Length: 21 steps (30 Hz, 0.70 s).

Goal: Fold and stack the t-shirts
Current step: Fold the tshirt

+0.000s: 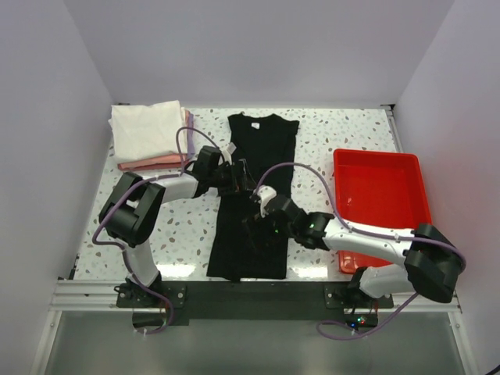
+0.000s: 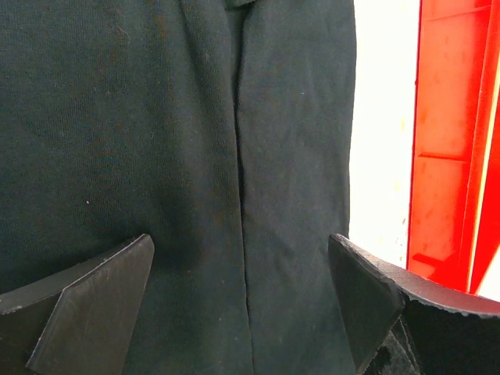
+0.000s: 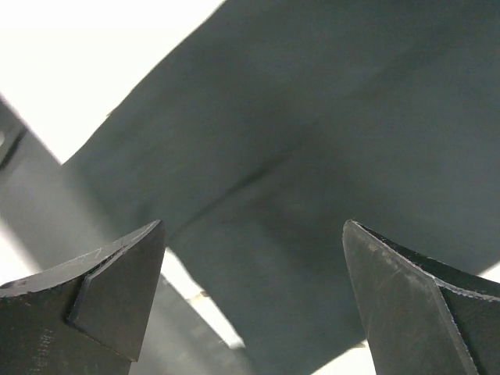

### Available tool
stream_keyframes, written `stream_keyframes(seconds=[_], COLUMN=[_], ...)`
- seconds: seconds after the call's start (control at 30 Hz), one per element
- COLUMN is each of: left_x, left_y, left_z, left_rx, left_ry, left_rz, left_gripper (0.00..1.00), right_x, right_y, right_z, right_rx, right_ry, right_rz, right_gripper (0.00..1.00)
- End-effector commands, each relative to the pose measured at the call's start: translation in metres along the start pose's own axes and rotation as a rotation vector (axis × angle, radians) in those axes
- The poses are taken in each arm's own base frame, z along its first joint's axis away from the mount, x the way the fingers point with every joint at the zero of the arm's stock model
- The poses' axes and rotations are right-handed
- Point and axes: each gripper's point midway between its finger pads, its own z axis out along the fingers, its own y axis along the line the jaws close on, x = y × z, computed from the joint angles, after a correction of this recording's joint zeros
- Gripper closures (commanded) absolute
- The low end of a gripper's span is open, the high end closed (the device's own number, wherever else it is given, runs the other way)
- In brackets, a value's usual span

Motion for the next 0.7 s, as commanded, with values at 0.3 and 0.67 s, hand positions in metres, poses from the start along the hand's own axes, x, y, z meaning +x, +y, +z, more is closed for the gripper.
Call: stream_keyframes(seconds=[0.3, 0.67], left_x=[0.008, -0.011], left_y=[0.040, 0.035], left_z=[0.007, 0.017], left_rx=[-0.166, -0.163], left_ry=[0.015, -0.018], left_rz=[-0.019, -0.030], left_gripper=[0.00, 0.00], right_x=[-0.030, -0.028], right_y=[-0.122, -0.176], right_z=[0.030, 0.052], right_rx=[0.281, 0.326], right_ry=[0.042, 0.096], right_rz=[0.259, 0.344], right_gripper=[0.01, 0.01])
